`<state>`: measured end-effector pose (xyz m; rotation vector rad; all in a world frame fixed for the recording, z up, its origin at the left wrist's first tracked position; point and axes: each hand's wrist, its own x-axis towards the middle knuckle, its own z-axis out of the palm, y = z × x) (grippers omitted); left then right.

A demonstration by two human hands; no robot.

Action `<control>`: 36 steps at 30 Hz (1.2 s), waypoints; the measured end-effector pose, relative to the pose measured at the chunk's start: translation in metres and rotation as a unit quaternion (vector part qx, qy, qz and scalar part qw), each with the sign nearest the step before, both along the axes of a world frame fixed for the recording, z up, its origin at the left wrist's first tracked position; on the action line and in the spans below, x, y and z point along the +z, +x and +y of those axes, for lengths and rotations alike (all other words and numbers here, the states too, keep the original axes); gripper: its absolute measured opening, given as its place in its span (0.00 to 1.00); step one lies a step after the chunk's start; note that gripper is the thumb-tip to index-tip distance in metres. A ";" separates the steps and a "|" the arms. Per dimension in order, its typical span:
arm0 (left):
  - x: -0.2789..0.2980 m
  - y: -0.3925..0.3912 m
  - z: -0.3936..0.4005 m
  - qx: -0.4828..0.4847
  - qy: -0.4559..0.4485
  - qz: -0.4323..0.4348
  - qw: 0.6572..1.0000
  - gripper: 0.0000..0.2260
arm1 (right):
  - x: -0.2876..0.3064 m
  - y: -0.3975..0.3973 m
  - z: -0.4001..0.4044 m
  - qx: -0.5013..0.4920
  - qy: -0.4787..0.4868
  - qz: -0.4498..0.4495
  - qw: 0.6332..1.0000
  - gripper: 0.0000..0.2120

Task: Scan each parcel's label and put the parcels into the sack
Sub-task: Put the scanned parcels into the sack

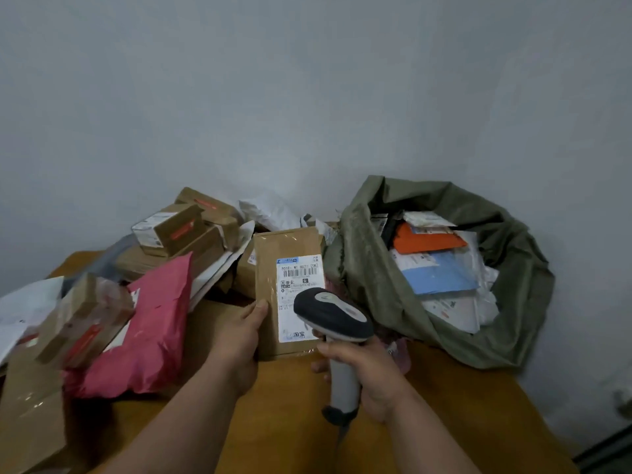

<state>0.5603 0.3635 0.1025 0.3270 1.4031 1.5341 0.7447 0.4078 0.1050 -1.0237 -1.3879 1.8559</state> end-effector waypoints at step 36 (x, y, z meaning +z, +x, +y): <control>-0.037 0.006 0.238 0.094 -0.105 0.099 0.985 0.07 | -0.028 0.004 0.348 -0.078 -0.079 0.041 0.993 0.06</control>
